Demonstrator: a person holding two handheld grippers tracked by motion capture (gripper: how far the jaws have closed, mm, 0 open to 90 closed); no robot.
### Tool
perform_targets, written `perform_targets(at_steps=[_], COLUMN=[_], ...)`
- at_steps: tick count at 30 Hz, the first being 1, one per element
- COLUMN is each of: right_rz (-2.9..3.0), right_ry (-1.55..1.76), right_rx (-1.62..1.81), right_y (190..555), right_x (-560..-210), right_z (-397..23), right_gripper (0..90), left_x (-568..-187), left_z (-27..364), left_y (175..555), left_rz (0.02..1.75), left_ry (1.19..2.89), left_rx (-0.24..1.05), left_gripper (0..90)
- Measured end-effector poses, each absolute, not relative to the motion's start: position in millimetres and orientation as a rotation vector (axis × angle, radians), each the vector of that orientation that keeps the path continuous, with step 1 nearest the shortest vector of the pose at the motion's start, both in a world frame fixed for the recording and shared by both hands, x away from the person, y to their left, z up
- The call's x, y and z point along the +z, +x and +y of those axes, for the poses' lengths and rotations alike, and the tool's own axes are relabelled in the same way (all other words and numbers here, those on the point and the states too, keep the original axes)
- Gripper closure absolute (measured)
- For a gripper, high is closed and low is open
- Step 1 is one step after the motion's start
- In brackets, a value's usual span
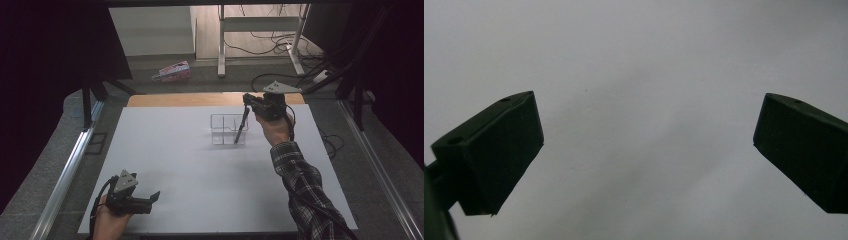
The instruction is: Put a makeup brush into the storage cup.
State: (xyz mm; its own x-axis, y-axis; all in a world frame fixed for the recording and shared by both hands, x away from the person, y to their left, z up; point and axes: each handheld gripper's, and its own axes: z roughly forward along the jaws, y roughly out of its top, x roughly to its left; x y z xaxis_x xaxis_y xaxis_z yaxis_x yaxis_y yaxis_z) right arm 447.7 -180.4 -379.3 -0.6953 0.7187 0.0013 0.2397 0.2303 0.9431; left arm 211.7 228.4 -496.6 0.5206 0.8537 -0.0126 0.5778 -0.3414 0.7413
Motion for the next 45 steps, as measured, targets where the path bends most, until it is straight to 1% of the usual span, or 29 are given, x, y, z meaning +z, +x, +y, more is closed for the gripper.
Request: perform_targets(at_steps=[22,45], right_rz=[2.086,2.13], right_ry=[0.904,0.947], right_rx=[1.455,1.416], right_y=[448,448], right_x=[-398,-425], right_z=[-182,-182], right_gripper=[85.3,84.6], left_x=[-497,-497], left_z=[227,225], left_y=[211,211], left_rz=[1.155,1.142], left_ry=[2.065,2.082], left_rx=[0.509,0.514], left_gripper=[0.8,0.8])
